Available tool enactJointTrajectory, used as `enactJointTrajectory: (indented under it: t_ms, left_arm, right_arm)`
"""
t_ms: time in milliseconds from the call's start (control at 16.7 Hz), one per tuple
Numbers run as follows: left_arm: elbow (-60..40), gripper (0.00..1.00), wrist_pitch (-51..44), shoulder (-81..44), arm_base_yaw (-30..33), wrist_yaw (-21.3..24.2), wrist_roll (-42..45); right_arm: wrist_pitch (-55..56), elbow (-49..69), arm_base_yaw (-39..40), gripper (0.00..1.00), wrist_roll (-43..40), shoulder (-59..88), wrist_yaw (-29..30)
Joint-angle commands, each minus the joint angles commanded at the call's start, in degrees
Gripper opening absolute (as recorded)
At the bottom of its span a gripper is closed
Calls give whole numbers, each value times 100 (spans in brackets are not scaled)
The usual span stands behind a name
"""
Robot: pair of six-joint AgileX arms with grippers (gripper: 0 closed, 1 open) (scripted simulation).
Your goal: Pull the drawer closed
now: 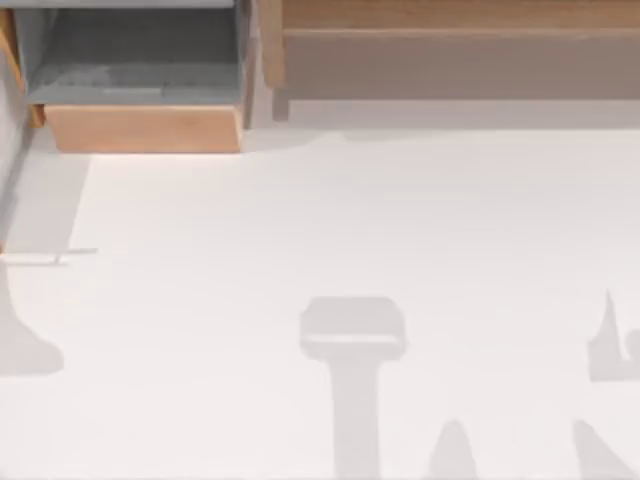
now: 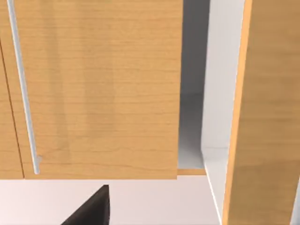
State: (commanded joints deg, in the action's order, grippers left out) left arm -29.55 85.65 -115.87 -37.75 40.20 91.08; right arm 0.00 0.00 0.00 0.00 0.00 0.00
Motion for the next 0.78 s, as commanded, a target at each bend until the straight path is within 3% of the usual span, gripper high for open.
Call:
enactJointTrajectory:
  t_ms: [720, 780]
  left_arm:
    - [0, 2, 0, 0, 0, 0, 0]
    - [0, 0, 0, 0, 0, 0, 0]
  right_arm:
    - [0, 0, 0, 100, 0, 0, 0]
    - [0, 0, 0, 100, 0, 0, 0]
